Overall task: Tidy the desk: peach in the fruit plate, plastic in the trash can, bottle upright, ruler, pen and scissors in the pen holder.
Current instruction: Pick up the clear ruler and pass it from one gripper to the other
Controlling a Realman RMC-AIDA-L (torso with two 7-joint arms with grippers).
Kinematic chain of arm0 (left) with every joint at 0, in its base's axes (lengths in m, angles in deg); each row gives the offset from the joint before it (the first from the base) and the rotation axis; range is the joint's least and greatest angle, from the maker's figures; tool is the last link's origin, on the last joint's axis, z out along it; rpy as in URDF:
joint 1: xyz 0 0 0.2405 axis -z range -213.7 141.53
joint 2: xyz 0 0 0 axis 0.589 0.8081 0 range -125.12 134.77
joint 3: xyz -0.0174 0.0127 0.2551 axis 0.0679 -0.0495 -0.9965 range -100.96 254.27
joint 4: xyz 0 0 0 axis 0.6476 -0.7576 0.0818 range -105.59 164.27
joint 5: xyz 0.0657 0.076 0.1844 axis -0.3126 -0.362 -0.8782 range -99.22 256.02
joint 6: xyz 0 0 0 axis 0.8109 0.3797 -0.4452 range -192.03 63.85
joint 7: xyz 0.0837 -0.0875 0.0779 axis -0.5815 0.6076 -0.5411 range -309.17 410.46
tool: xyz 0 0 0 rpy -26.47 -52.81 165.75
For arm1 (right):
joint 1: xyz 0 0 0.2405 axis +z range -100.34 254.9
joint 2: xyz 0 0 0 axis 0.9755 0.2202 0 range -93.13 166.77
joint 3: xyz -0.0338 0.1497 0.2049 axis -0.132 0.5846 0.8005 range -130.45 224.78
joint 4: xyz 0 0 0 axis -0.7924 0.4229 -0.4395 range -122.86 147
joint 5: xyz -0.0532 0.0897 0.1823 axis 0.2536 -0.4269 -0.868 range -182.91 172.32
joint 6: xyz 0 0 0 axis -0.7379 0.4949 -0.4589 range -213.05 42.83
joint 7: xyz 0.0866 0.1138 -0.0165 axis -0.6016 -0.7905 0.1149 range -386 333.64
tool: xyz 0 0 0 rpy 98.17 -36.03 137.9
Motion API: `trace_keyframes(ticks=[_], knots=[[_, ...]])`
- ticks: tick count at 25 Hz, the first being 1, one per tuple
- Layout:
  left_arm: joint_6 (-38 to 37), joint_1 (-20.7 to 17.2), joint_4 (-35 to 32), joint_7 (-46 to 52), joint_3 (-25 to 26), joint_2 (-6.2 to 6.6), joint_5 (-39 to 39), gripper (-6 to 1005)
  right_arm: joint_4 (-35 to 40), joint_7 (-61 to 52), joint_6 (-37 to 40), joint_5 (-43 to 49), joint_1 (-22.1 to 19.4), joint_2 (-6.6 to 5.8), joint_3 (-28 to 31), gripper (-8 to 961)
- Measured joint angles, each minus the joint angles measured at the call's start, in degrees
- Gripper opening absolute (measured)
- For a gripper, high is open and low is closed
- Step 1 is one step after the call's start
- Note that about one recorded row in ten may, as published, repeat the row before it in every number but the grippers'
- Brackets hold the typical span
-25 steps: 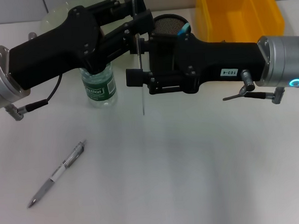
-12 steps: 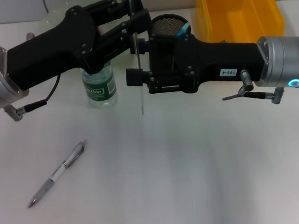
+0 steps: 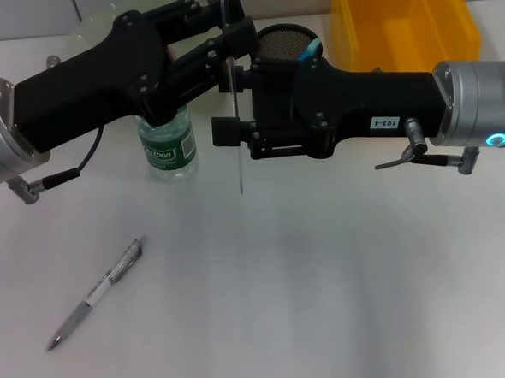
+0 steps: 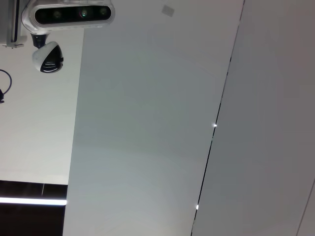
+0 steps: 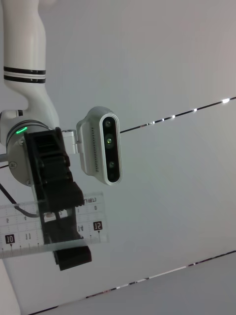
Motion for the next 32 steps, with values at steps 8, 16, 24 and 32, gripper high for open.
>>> trace_keyframes(ticks=[8, 16, 24, 32], knots=[[0.32, 0.02, 0.0, 0.0, 0.0, 0.0, -0.01, 386, -0.06, 0.82, 0.11, -0.37, -0.28, 0.0, 0.5, 623], [0.36, 0.02, 0.0, 0.0, 0.0, 0.0, 0.02, 386, -0.02, 0.88, 0.13, -0.4, -0.32, -0.03, 0.5, 480], [0.36, 0.02, -0.01, 0.0, 0.0, 0.0, -0.05, 387, -0.05, 0.98, 0.12, -0.45, -0.33, 0.0, 0.52, 422], [0.36, 0.02, 0.42, 0.0, -0.01, 0.07, -0.07, 381, -0.17, 1.0, 0.15, -0.5, -0.42, 0.09, 0.53, 406]])
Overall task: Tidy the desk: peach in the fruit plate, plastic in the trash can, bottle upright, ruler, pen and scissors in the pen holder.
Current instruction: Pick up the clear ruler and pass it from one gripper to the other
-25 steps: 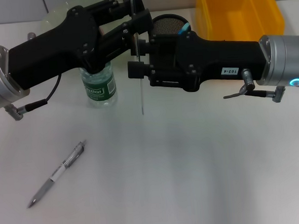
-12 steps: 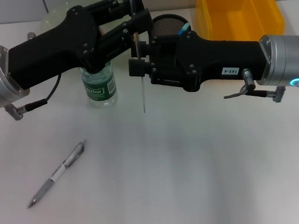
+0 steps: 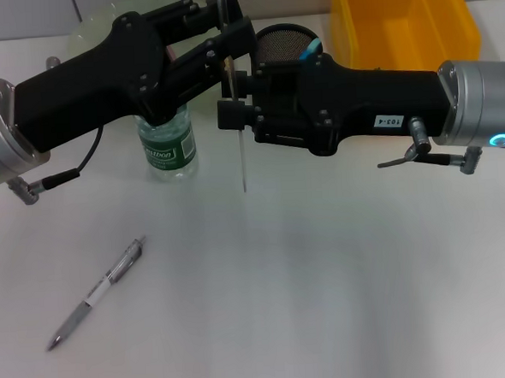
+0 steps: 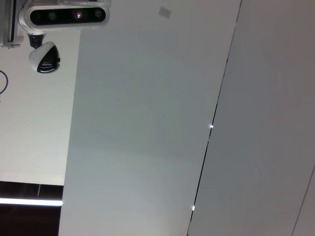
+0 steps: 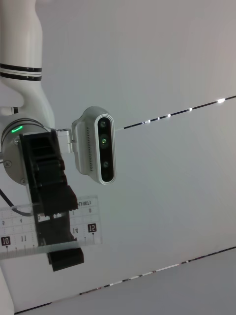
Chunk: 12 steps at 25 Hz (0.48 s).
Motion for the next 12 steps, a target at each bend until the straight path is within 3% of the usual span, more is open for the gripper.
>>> trace_keyframes(ticks=[12], knots=[[-0.61, -0.15, 0.01, -0.5, -0.15, 0.02, -0.09, 402, 0.01, 0.09, 0.4, -0.04, -0.27, 0.01, 0.0, 407]])
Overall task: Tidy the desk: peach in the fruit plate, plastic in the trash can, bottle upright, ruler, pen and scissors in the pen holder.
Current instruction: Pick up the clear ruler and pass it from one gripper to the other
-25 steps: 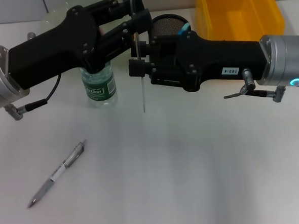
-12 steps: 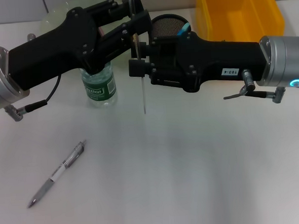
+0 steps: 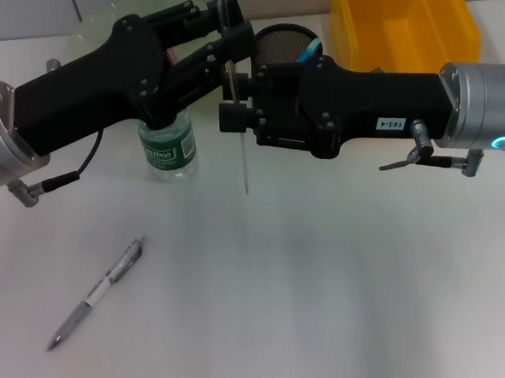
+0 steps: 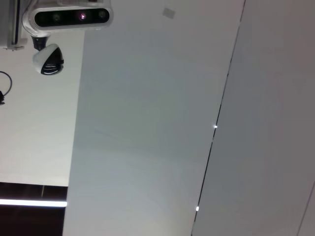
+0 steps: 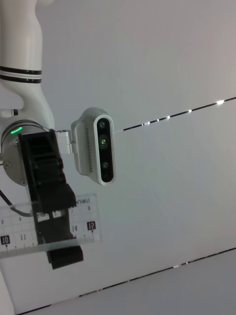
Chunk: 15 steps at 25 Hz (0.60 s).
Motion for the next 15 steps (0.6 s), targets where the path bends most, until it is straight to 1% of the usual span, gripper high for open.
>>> trace_keyframes(ticks=[15], knots=[[-1.08, 0.15, -0.18, -0.34, -0.31, -0.01, -0.22, 435, -0.09, -0.06, -0.12, -0.06, -0.09, -0.01, -0.09, 407]])
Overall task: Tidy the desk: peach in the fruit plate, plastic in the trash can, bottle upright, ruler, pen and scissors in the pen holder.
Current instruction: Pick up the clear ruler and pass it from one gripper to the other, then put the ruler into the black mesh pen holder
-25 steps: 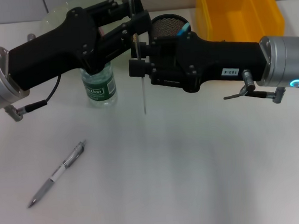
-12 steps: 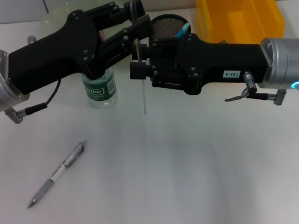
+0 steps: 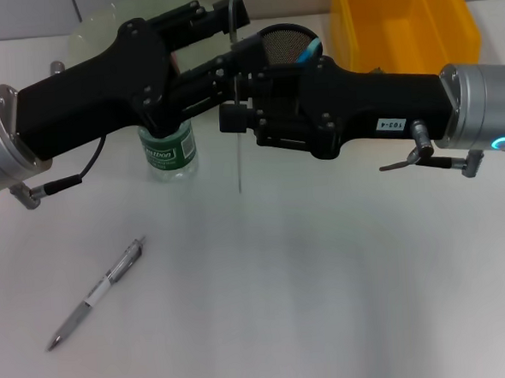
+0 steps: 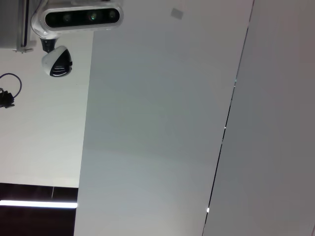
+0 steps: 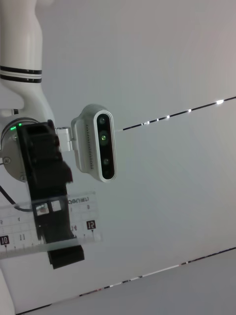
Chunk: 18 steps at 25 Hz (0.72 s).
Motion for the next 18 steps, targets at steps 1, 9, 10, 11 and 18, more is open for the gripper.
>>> trace_keyframes(ticks=[1, 9, 10, 11, 18], knots=[[0.0, 0.0, 0.0, 0.05, 0.0, 0.0, 0.0, 478, 0.0, 0.0, -0.03, 0.0, -0.01, 0.0, -0.01, 407], [0.19, 0.0, -0.17, 0.16, 0.43, -0.07, 0.34, 695, 0.0, -0.03, -0.09, 0.0, -0.05, 0.01, -0.03, 405], [0.26, 0.0, -0.17, 0.16, 0.44, -0.05, 0.34, 706, 0.0, -0.04, -0.05, 0.0, -0.06, 0.01, 0.0, 404], [0.26, 0.0, -0.17, 0.16, 0.44, -0.05, 0.34, 718, 0.0, -0.04, -0.05, 0.0, -0.06, 0.01, 0.0, 402], [0.5, -0.2, 0.13, -0.3, 2.02, 0.07, 0.34, 791, 0.0, 0.25, -0.18, 0.0, -0.46, 0.01, 0.09, 398]])
